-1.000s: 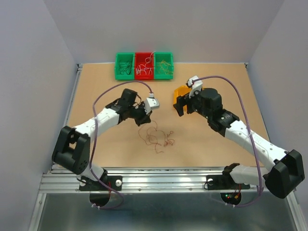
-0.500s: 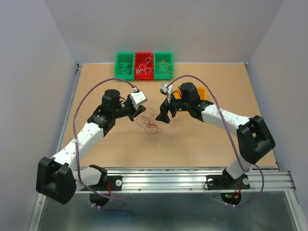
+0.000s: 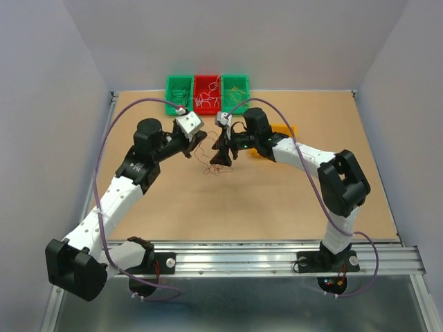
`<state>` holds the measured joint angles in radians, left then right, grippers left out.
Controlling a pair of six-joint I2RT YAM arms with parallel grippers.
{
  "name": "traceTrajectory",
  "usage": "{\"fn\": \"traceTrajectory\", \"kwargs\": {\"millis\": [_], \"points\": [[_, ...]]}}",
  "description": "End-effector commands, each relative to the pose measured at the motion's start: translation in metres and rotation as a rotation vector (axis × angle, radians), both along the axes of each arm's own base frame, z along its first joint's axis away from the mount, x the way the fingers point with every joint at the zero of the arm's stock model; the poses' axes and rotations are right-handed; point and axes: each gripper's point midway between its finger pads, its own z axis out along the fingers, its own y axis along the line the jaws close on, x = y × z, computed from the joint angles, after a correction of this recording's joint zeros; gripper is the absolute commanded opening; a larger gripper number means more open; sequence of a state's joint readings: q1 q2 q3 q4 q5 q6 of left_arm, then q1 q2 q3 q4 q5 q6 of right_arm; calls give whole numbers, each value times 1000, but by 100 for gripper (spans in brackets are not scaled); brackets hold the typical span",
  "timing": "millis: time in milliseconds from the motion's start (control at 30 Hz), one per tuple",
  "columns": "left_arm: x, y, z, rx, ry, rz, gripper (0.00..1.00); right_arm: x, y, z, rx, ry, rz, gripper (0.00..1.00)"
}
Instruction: Untangle the cables
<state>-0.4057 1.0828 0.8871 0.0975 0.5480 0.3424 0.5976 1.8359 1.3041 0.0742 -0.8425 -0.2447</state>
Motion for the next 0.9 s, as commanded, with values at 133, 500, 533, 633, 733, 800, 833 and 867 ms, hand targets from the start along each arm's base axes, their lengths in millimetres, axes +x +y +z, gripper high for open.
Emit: {"fn": "traceTrajectory", "kwargs": {"millis": [133, 500, 533, 633, 733, 800, 833, 867], "points": [[20, 16, 188, -246, -315, 159, 0, 9, 29, 22, 95, -55, 74, 61], [-12, 100, 336, -571, -623, 511, 0, 3, 28, 21, 119, -66, 82, 42], [-13, 108, 335, -588, -634, 550, 0, 3, 27, 22, 117, -70, 76, 42], [-16, 99, 319, -562, -635, 498, 0, 1, 23, 25, 115, -87, 67, 41], [-3, 92, 294, -517, -589, 494, 0, -5, 19, 28, 117, -99, 76, 38], [7, 104, 285, -509, -576, 581, 0, -10, 16, 25, 113, -105, 85, 38], [12, 106, 281, -505, -569, 605, 0, -11, 15, 25, 111, -107, 84, 39], [15, 109, 279, -500, -570, 624, 0, -11, 14, 29, 112, -125, 73, 42]]}}
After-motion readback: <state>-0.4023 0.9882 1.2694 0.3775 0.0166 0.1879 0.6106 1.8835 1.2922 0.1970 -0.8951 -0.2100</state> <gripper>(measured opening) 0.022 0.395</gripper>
